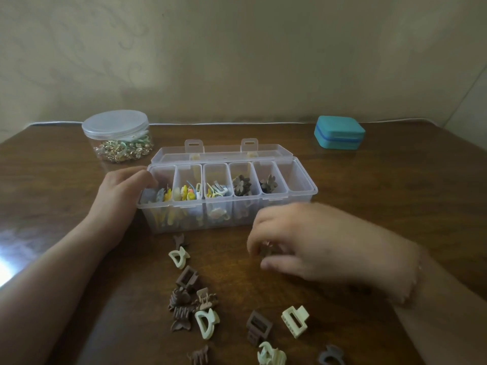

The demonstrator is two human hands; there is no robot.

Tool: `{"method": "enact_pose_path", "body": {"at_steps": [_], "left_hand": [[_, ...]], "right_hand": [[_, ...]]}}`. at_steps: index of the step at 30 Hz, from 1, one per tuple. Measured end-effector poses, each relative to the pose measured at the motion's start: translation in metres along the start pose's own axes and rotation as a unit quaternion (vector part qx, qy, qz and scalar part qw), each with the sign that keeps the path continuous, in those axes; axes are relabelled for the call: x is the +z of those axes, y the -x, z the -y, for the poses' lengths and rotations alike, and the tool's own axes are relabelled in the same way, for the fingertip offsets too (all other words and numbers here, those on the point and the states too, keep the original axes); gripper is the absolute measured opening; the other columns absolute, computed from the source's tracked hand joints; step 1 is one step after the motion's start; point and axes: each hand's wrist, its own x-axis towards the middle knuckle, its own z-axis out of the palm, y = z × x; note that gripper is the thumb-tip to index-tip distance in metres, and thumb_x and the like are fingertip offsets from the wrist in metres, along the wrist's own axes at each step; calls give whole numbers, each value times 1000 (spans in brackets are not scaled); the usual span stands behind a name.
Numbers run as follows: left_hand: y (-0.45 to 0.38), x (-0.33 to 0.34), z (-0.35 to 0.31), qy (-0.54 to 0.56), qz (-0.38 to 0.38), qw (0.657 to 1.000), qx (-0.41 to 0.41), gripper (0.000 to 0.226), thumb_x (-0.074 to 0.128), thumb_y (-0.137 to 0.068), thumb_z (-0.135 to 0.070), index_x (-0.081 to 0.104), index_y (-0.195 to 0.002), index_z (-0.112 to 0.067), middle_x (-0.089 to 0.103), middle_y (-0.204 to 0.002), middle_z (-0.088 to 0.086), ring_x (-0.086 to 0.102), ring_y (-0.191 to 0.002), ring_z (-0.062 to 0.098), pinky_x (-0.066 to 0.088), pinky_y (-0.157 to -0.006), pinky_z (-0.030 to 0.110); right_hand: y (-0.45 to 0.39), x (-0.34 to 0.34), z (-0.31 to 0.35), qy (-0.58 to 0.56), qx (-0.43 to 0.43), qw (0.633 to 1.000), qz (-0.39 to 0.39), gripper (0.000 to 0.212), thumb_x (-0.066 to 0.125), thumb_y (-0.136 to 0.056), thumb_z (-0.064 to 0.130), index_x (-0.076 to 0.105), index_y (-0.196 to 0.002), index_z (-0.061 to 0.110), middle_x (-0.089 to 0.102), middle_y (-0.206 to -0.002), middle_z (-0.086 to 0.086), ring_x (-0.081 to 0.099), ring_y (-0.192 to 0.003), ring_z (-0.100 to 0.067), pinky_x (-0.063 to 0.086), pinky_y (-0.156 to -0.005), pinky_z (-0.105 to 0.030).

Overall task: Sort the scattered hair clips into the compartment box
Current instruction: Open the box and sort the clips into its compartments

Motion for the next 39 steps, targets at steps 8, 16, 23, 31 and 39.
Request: {"method": "enact_pose_path", "body": {"at_steps": [8,16,23,31,39], "left_hand": [[1,1,-3,-2,-2,1000,-6,29,51,-67,-26,75,-77,-12,77,-84,1,64,-97,30,47,-88,44],[2,2,-5,32,-65,997,-17,26,53,-67,-25,75,-55,-32,70,-61,-17,59,-86,21,44,-80,38],[1,4,-3,29,-77,997,-9,38,55,-79,-17,73,-51,-37,67,-56,-21,55,-77,12,41,-73,31],[3,2,-5,15,-27,999,-12,26,54,-75,-22,77,-66,-29,75,-75,-10,62,-92,17,44,-80,33],[6,4,-7,-10,31,999,-10,29,53,-70,-30,79,-82,-31,77,-90,-6,66,-99,20,48,-89,42]], "right_hand": [[12,-20,-41,-94,142,943,-287,21,71,-82,38,63,-100,40,54,-72,32,53,-70,17,34,-58,-12],[49,-47,-58,-86,267,960,-12,35,66,-62,64,63,-85,38,66,-81,15,61,-76,2,46,-64,-13],[36,-30,-47,-146,282,916,246,47,84,-71,30,50,-103,38,74,-85,-3,73,-76,-19,57,-63,-30],[33,-31,-47,-163,195,955,154,29,74,-82,20,58,-96,39,69,-92,10,68,-83,-4,58,-72,-30],[9,-13,-60,-94,138,911,-378,15,73,-83,17,63,-87,28,67,-85,11,65,-79,-3,52,-72,-15]]}}
